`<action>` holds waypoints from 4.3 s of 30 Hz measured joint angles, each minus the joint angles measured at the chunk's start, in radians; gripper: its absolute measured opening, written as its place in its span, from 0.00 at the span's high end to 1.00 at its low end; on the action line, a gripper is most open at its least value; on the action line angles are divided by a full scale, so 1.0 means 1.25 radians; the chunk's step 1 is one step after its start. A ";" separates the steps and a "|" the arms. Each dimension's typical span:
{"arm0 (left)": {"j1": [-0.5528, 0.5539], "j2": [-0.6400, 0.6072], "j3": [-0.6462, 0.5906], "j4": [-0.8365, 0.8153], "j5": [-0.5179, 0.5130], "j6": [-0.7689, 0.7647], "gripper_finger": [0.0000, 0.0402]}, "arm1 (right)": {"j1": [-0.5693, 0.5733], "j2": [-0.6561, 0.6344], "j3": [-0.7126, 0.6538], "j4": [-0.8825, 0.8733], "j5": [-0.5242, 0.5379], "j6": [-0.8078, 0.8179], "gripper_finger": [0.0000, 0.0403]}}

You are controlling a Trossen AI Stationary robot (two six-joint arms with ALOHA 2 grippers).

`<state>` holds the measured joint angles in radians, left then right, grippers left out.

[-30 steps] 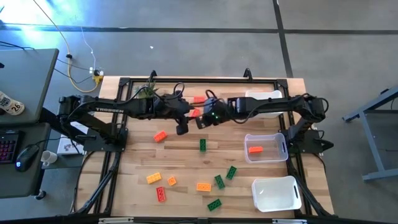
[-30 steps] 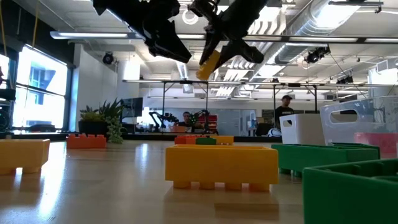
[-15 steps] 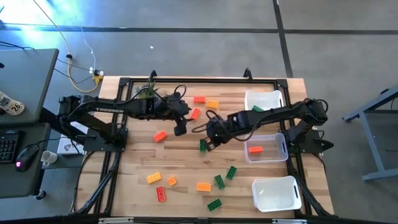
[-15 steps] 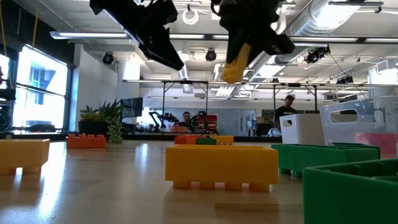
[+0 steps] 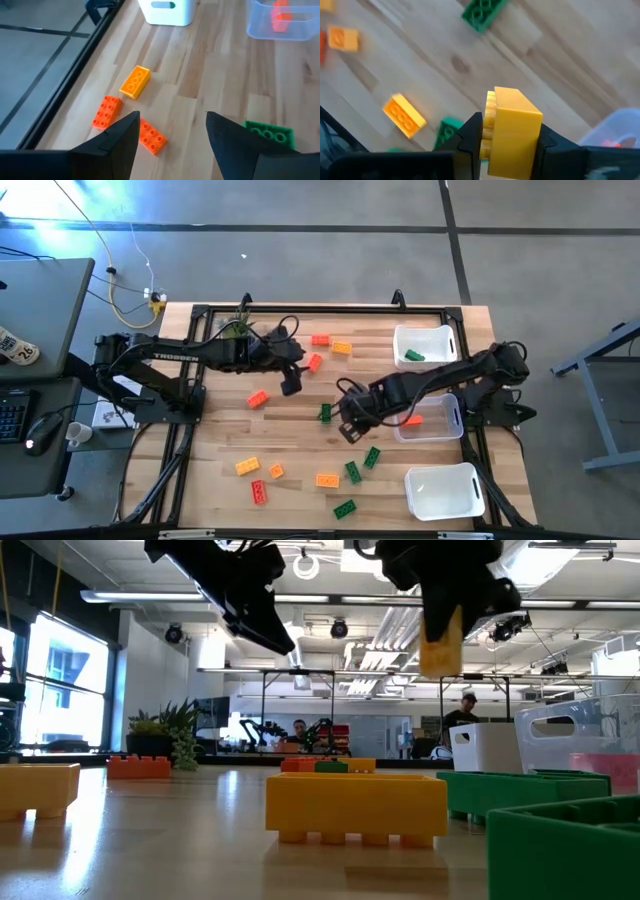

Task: Sort & place blocks by color
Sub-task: Put the yellow game piece into the bottom white bin, then put the orange game piece into the transparent bin

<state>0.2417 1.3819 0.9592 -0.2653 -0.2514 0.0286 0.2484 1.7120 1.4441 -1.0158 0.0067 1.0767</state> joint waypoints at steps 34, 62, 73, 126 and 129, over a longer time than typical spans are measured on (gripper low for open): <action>0.000 -0.021 0.061 -0.214 -0.122 -0.152 0.47 | 0.209 -0.166 -0.013 -0.300 0.100 0.237 0.81; 0.016 -0.020 0.061 -0.603 -0.009 -0.367 0.47 | 0.286 -0.165 -0.141 -0.228 -0.135 0.292 0.81; 0.016 -0.020 0.013 -0.623 0.085 -0.449 0.47 | 0.432 -0.165 -0.141 -0.162 -0.146 0.529 0.81; 0.016 0.174 -0.140 -0.438 0.261 -0.398 0.50 | 0.502 -0.164 -0.265 0.119 -0.147 0.829 0.47; 0.016 0.174 -0.140 -0.442 0.260 -0.370 0.60 | 0.492 -0.164 -0.265 0.130 -0.131 0.829 0.47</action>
<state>0.2619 1.5993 0.7841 -0.8176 0.0740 -0.4344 0.8637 1.5066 1.1130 -0.8529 -0.1568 2.1128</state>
